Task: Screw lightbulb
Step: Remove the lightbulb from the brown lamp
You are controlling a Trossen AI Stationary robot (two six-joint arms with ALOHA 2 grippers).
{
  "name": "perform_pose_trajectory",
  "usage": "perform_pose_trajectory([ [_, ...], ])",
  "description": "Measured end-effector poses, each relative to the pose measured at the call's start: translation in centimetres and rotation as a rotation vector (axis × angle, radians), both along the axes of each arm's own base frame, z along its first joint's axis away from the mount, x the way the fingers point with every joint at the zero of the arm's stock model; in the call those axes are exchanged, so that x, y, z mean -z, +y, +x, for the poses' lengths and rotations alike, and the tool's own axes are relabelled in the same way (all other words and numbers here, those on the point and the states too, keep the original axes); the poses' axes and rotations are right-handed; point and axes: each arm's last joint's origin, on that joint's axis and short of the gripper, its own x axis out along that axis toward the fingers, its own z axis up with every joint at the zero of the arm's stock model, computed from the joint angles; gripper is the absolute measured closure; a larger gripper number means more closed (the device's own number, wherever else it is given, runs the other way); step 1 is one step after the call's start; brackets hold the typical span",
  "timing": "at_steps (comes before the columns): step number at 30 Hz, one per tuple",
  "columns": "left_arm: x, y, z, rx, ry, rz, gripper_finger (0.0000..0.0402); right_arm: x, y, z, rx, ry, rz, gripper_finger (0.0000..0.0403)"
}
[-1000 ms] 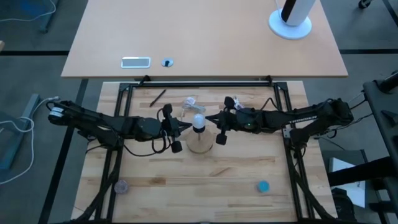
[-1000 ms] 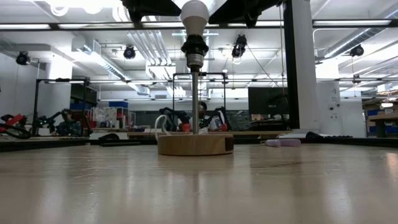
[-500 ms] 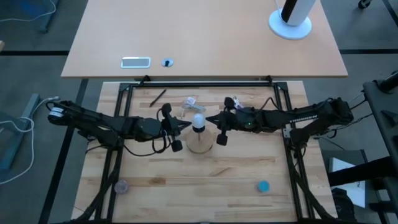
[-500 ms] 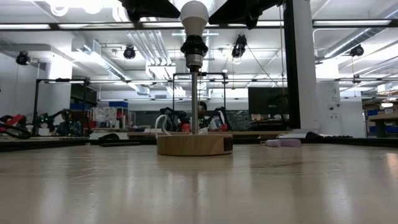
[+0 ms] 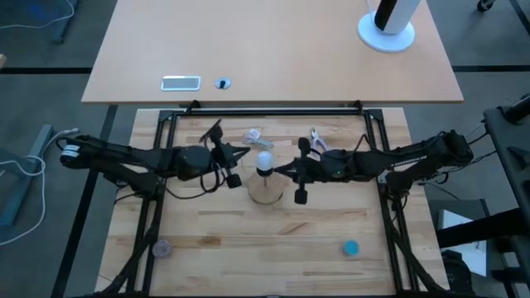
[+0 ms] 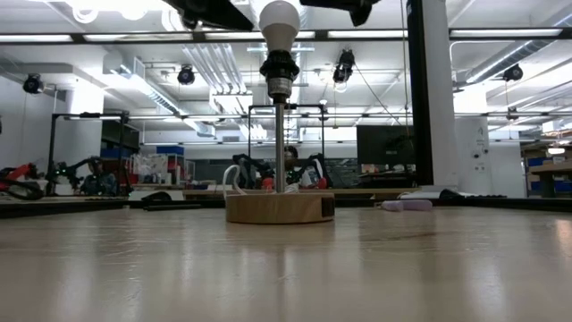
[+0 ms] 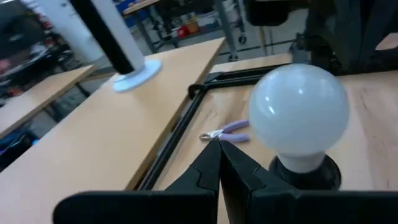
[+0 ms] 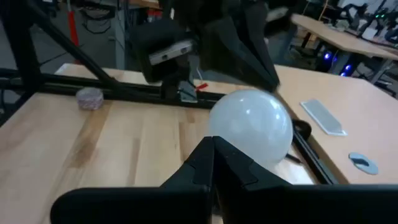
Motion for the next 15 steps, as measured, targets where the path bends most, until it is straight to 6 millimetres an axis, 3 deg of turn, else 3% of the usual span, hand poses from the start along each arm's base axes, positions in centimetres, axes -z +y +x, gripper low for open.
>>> perform_pose_trajectory([
  [4,0.05,0.97,0.45,0.057,-0.010,-0.017,0.0401,0.14,-0.06,0.21,0.003,0.000,-0.014,0.0403],
  [15,-0.15,0.79,0.58,0.156,-0.025,-0.031,0.0401,0.47,-0.67,0.54,0.061,0.005,-0.010,0.0403],
])
